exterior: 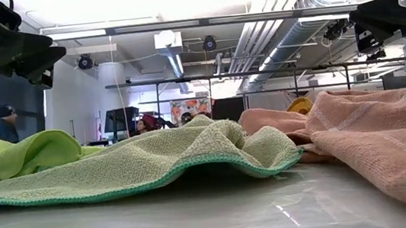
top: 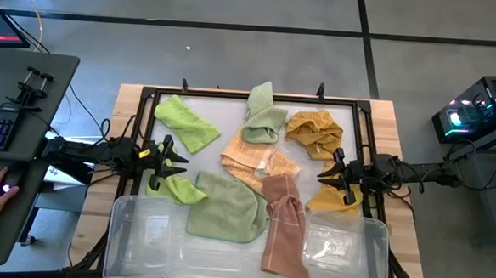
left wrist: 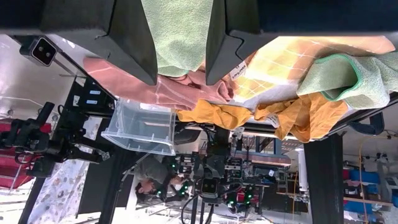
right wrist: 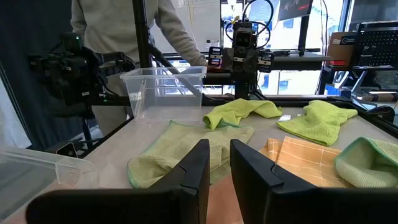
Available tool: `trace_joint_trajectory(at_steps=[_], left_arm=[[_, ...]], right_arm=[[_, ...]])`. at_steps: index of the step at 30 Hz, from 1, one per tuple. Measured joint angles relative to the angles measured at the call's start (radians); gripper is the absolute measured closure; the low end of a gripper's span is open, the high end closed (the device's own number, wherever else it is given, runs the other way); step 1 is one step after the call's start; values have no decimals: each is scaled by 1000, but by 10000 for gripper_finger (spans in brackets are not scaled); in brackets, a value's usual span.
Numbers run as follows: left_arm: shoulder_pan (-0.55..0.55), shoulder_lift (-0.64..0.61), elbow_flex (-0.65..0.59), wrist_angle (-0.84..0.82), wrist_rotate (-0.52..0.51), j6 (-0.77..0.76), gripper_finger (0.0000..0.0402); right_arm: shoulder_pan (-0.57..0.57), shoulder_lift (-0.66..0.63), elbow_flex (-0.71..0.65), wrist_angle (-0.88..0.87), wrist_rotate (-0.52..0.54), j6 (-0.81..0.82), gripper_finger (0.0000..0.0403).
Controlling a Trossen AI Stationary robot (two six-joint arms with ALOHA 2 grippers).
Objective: Sort microfiber towel by color & place in baskets
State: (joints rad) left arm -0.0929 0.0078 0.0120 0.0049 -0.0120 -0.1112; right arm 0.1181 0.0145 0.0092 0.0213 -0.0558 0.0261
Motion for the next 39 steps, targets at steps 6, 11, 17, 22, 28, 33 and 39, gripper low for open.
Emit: trace_joint_trajectory(at_steps=[6,11,17,22,28,33,39], left_arm=[[0,0,0,0,0,0,280],[0,0,0,0,0,0,280],[0,0,0,0,0,0,280],[0,0,0,0,0,0,280],[0,0,0,0,0,0,280],[0,0,0,0,0,0,280],[0,0,0,58,-1,-28,280]], right_arm=[[0,0,0,0,0,0,344],[0,0,0,0,0,0,344],[0,0,0,0,0,0,344],[0,0,0,0,0,0,344],[0,0,0,0,0,0,344],[0,0,0,0,0,0,344],[0,0,0,0,0,0,344]])
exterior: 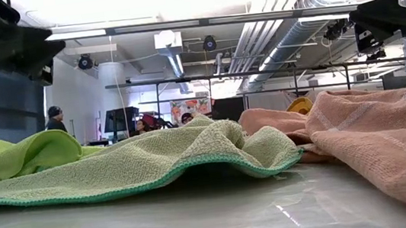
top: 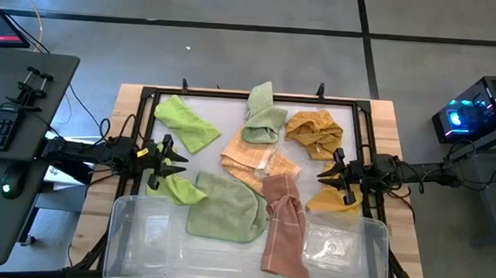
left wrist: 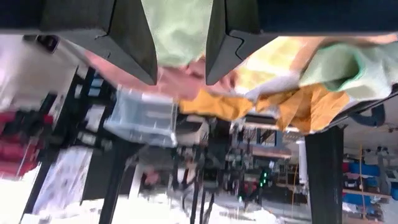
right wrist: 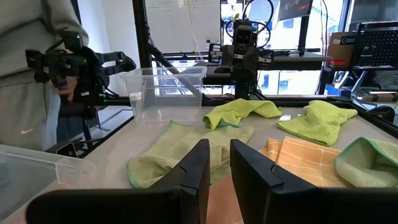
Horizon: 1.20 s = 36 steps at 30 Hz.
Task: Sort microfiber towel by color & place in baskets
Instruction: Put the bottom dark green microfiber towel into the left transparent bin
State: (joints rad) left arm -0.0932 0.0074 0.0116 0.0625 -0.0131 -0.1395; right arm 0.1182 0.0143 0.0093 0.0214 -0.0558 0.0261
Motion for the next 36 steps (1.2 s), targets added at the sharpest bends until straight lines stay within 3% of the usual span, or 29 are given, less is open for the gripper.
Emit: trace_joint_trajectory(at_steps=[3,7,13,18,28,31,36], left_arm=[[0,1,0,118,-32,-157,280],[0,24,9,246,-167,-351,280],[-23,186,179,141,-155,-204,280],[-40,439,394,-32,-210,4,280],[-68,1060,818,-402,-282,72,280],[-71,1227,910,-438,-252,79,279],[-83,1457,1008,-441,-115,98,255]], right_arm=[[0,0,0,0,0,0,344],[0,0,0,0,0,0,344],[0,0,0,0,0,0,344],[0,0,0,0,0,0,344],[0,0,0,0,0,0,344],[0,0,0,0,0,0,344],[0,0,0,0,0,0,344]])
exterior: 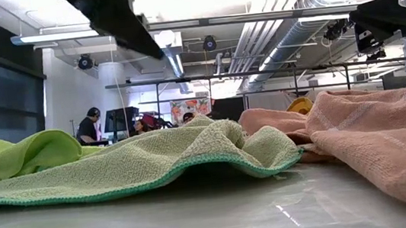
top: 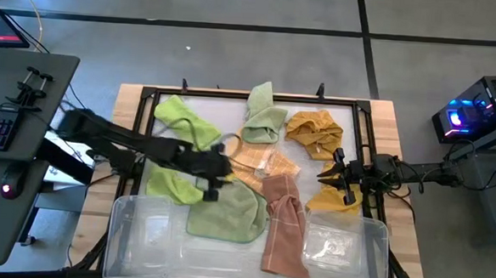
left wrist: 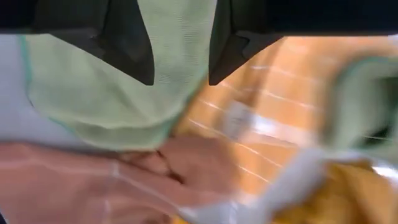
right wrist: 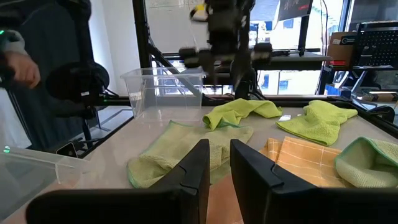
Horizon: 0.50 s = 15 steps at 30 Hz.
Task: Sort microfiber towel by color & place in baskets
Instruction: Put the bottom dark green microfiber towel into the left transparent bin
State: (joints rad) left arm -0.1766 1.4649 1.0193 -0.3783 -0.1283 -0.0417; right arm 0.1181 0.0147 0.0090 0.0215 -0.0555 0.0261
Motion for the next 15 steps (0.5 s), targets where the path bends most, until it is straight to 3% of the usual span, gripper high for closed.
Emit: trace_joint_trajectory(at_steps=[3,9,15], left_arm=[[-13,107,33,1,40,-30,227],[-35,284,57,0,16,-100,177],[-36,411,63,-21,83,-119,193]], right_arm=[[0,0,0,0,0,0,344],[0,0,0,0,0,0,344],[0,0,0,0,0,0,344]])
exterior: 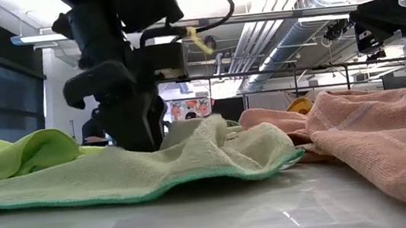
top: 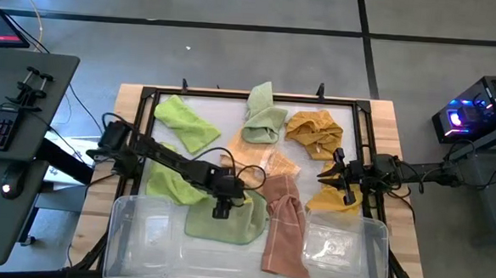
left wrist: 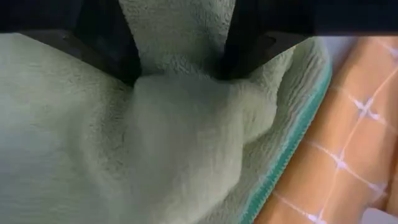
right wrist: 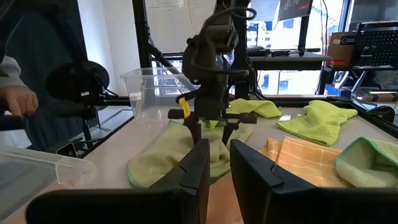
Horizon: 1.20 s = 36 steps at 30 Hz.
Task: Sort microfiber towel by color & place in baskets
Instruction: Put the bottom dark green microfiber towel into the left transparent bin
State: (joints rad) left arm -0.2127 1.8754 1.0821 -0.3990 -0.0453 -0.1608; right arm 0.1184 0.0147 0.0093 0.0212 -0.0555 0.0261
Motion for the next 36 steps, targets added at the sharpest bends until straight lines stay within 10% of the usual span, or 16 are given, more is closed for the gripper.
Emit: trace_joint_trajectory(at_steps=[9,20,36], left_arm=[[-1,9,0,-41,-22,36,383],[-93,-295,194,-390,-195,-21,396],[-363,-377,1010,-692,-438,-35,398]], right_arm=[[0,0,0,0,0,0,344],[0,2,0,0,0,0,344],[0,3,0,0,0,0,344]])
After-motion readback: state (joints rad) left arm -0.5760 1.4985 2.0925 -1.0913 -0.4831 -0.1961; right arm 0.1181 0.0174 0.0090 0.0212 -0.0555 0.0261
